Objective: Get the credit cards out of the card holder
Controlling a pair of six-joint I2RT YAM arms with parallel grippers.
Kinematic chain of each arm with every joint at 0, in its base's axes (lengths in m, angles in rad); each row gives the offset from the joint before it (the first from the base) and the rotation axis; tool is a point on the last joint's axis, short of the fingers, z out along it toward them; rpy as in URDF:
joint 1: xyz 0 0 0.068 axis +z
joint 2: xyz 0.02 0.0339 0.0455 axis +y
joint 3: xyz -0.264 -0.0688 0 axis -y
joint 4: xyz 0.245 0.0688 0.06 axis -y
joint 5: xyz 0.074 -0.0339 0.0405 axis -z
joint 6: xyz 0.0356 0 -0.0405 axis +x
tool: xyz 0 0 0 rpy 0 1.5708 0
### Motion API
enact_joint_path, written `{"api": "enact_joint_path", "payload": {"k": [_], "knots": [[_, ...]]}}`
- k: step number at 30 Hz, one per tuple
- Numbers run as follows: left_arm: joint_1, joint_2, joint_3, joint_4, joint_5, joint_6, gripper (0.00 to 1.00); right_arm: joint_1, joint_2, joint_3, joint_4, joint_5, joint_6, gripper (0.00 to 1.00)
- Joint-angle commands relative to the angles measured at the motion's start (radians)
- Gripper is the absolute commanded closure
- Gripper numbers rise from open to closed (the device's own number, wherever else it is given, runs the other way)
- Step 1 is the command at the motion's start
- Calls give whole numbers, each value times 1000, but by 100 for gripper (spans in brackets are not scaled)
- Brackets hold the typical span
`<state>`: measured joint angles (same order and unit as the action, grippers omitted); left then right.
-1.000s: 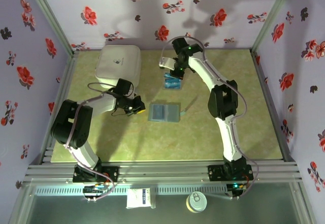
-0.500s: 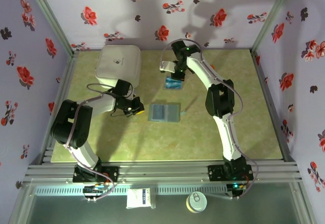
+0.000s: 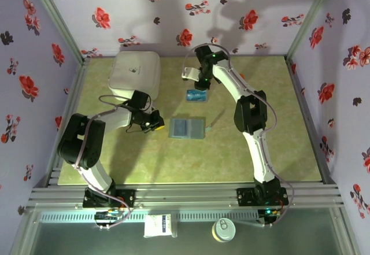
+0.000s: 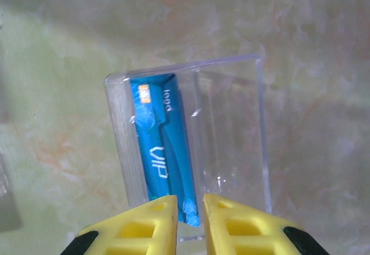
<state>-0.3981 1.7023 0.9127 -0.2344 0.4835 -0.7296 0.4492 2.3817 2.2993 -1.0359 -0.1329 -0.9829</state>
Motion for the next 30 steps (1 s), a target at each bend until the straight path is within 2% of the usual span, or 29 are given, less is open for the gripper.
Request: {"api": "enact_joint_path", "payload": {"k": [1, 7, 14, 22, 25, 30], "knots": [[8, 16, 1, 14, 27, 5, 93, -7, -79, -60, 91, 8, 118, 78], [2, 27, 9, 40, 37, -7, 93, -7, -165, -207, 260, 18, 414, 72], [-16, 44, 26, 56, 45, -12, 94, -7, -309, -450, 470, 16, 937, 74], [-56, 64, 59, 47, 37, -11, 95, 0, -456, -787, 667, -195, 1474, 78], [-66, 71, 61, 54, 37, -11, 97, 10, -511, -905, 722, -197, 1603, 80], [-87, 103, 81, 43, 37, -9, 100, 37, -581, -1049, 795, -242, 1675, 79]]}}
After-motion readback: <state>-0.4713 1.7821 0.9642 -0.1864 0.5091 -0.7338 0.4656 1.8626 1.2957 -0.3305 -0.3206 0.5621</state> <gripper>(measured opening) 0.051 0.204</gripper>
